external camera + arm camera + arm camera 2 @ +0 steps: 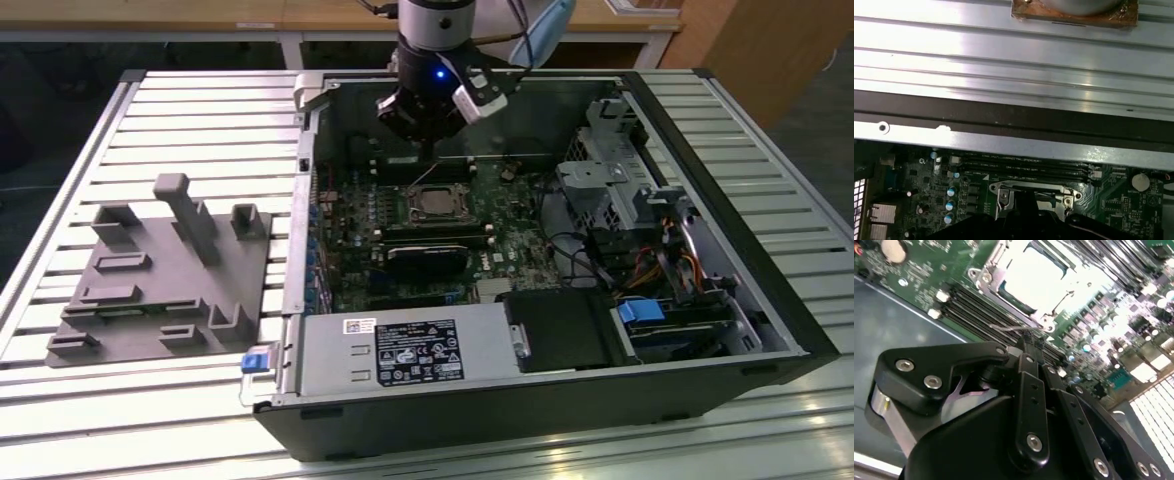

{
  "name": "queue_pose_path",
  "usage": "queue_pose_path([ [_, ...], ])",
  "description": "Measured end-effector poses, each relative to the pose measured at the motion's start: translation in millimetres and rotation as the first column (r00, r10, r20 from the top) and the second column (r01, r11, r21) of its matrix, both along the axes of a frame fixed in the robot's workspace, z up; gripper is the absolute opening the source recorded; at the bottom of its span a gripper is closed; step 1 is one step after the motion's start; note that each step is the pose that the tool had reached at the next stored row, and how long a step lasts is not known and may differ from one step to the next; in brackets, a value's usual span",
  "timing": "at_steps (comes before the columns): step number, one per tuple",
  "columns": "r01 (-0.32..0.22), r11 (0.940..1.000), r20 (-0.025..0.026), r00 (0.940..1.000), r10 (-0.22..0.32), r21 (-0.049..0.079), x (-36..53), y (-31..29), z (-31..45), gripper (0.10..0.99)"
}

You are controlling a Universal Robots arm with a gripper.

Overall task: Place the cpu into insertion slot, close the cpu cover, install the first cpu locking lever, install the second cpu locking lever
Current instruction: 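Install the first cpu locking lever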

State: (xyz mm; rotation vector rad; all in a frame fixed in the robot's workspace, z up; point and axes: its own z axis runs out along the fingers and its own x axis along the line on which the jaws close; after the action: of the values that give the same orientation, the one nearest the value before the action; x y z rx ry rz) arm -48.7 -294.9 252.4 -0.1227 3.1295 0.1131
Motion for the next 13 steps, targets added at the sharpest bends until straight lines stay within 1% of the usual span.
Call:
queue_pose_path([
  [1, 0.000, 1.0000, 0.0000, 1.0000, 0.000, 0.000, 0.1, 0.0, -0.1, 0.106],
  [2, 0.000, 1.0000, 0.0001, 1.0000, 0.000, 0.003, 0.1, 0.0, -0.4, 0.106],
  [3, 0.000, 0.9999, 0.0003, 1.0000, 0.000, 0.014, 0.2, 0.0, -0.8, 0.106],
  [5, 0.000, 0.9990, 0.0003, 1.0000, 0.000, 0.044, 0.1, 0.0, -1.3, 0.106],
  [6, 0.000, 0.9986, 0.0007, 1.0000, 0.000, 0.053, 0.1, 0.0, -1.8, 0.106],
  [7, 0.000, 0.9984, 0.0019, 1.0000, 0.000, 0.056, 0.2, 0.1, -3.1, 0.106],
  [9, 0.000, 0.9984, 0.0035, 1.0000, 0.000, 0.056, 0.2, 0.0, -5.9, 0.106],
  [13, 0.000, 0.9985, 0.0043, 1.0000, 0.000, 0.055, 0.2, 0.0, -11.3, 0.106],
])
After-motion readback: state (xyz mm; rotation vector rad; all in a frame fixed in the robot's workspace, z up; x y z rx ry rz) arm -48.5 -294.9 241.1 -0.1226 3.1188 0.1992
